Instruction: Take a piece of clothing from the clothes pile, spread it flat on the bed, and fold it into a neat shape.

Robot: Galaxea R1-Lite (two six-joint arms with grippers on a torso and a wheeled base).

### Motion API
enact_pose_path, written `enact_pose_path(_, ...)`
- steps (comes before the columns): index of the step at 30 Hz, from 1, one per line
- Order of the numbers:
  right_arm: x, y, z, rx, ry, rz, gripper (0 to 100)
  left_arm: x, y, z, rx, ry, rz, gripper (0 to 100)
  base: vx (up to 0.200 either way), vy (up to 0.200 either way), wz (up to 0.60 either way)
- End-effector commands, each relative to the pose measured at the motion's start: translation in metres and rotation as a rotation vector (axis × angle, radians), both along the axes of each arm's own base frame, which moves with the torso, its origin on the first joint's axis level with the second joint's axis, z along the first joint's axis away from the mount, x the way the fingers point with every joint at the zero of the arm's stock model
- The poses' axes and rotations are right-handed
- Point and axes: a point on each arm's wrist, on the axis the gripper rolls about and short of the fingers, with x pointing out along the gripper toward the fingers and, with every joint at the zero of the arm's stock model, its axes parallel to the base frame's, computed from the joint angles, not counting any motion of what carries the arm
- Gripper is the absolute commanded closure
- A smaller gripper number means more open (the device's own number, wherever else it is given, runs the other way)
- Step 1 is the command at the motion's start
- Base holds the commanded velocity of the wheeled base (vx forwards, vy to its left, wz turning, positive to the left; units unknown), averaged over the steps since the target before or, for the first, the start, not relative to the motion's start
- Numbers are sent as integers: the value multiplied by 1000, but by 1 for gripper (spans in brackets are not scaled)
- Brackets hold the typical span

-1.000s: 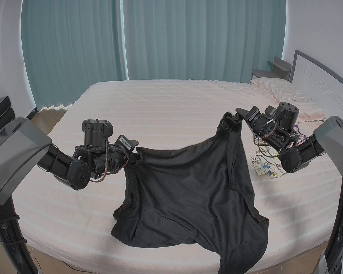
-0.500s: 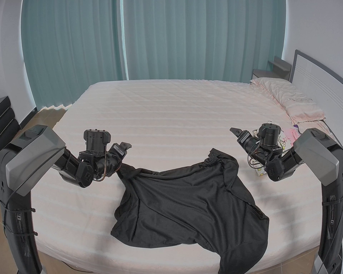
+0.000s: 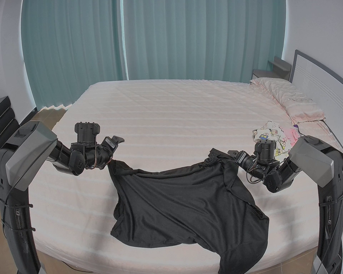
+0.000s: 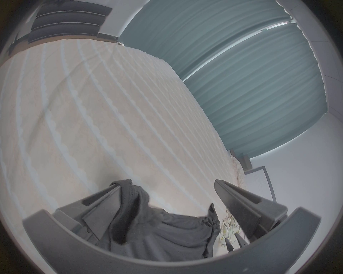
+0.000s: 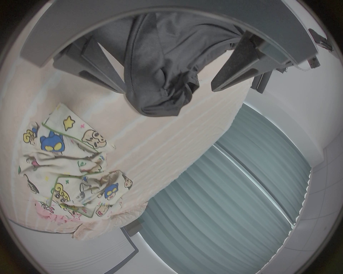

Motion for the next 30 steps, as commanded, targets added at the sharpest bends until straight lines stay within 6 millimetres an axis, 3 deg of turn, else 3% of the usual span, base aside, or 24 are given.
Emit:
enact_pose_path(1, -3, 0, -13, -15, 37, 6, 0, 2, 13, -1, 33, 0, 13, 0, 0, 0, 0)
enact_pose_path(4, -3, 0, -19, -37, 47, 16, 0, 6, 28, -4, 110, -26, 34, 0, 0, 0, 0)
enact_pose_path(7, -4, 1, -24, -41, 57, 18, 0, 11, 40, 6, 70, -77, 108, 0, 0, 0, 0)
enact_pose_path(17, -8, 13, -34, -52, 98, 47, 0, 0, 37, -9, 34, 53, -57, 0, 0, 0, 0)
enact_pose_path(23, -9, 13, -32, -58, 95, 51, 0, -12, 42, 1, -1, 70, -58, 0, 0, 0, 0)
enact_pose_path(25, -10, 18, -30, -58, 93, 64, 0, -33, 41, 6, -26, 96, -60, 0, 0, 0, 0)
enact_pose_path(26, -10, 18, -30, -58, 93, 64, 0, -33, 41, 6, -26, 96, -60, 0, 0, 0, 0)
enact_pose_path(27, -11, 20, -32, -60, 99, 70, 0, -56, 36, 7, -46, 130, -95, 0, 0, 0, 0)
enact_pose_path(30, -11, 23, -34, -72, 127, 80, 0, -80, 29, 9, -81, 156, -107, 0, 0, 0, 0)
